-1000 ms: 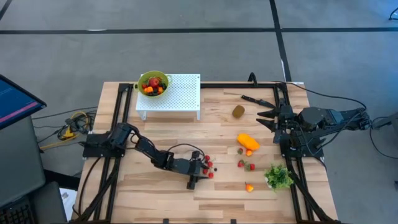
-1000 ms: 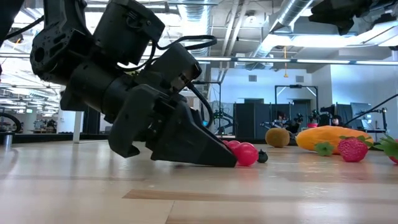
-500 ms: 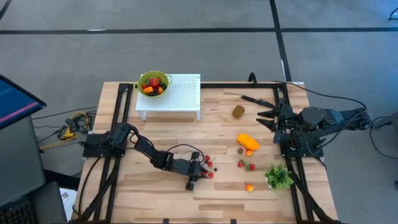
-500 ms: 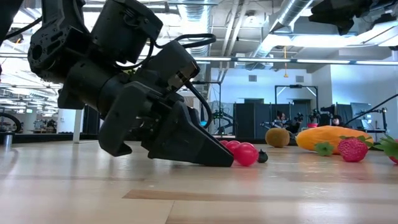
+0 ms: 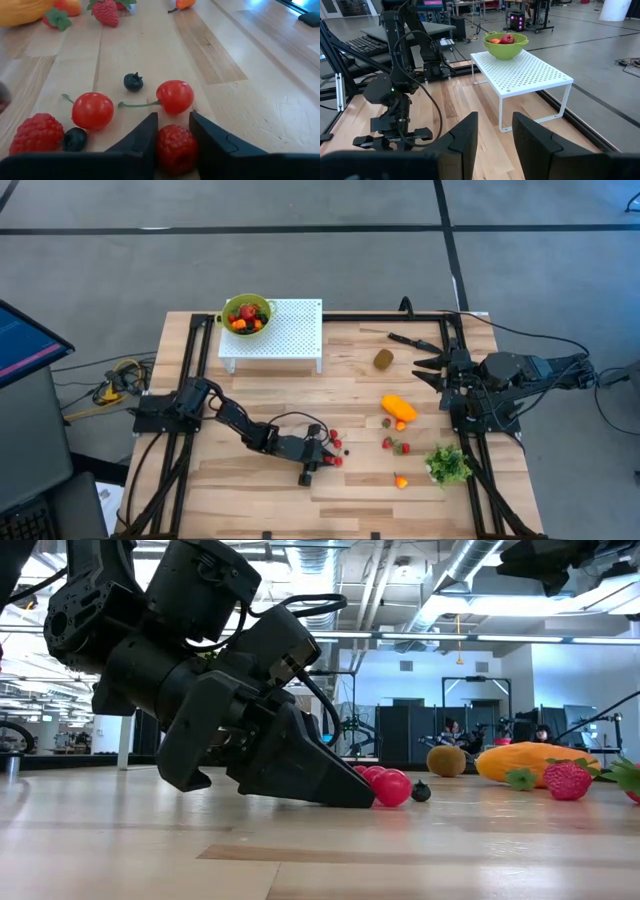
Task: Pick & Place Fruit
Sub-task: Put the raspberry into the green strainer bowl on the shelf
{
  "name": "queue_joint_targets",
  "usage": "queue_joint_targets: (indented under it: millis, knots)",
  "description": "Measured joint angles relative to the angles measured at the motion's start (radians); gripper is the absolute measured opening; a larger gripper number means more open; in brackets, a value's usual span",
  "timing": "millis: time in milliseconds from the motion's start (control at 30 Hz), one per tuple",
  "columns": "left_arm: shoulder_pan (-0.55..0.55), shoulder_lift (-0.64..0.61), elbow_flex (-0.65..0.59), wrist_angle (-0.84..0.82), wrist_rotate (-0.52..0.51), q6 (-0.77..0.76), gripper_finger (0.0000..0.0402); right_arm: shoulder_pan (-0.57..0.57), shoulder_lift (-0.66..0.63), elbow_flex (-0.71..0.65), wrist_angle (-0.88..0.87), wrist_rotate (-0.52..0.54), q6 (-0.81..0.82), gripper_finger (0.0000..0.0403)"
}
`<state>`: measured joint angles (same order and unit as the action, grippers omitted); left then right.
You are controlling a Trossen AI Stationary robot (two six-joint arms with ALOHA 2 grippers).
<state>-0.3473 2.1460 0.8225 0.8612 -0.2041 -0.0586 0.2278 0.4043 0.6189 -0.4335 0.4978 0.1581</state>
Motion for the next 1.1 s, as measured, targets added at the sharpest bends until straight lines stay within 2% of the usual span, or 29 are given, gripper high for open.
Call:
queue_joint_targets:
  millis: [167,300,567,667,800,1100]
  knots:
    - [0.001,-0.035,-0.005,-0.037,-0.008,0.033,0.0092,0.0,0.0,0.0,0.0,0.0,0.0,0.0116]
    - [0.002,-0.164,-0.005,-0.1,-0.029,0.108,0.0096,0.0,0.0,0.0,0.0,0.0,0.0,0.0116]
    - [0.036,-0.463,-0.002,-0.214,-0.266,0.365,0.0095,0.0,0.0,0.0,0.0,0.0,0.0,0.0116]
    - [0.067,-0.567,-0.003,-0.271,-0.346,0.437,0.0095,0.0,0.0,0.0,0.0,0.0,0.0,0.0116]
    - [0.125,-0.709,-0.002,-0.349,-0.427,0.453,0.0095,0.0,0.0,0.0,0.0,0.0,0.0,0.0116]
    - [0.313,-0.91,-0.002,-0.552,-0.481,0.445,0.0095,0.0,0.0,0.0,0.0,0.0,0.0,0.0116]
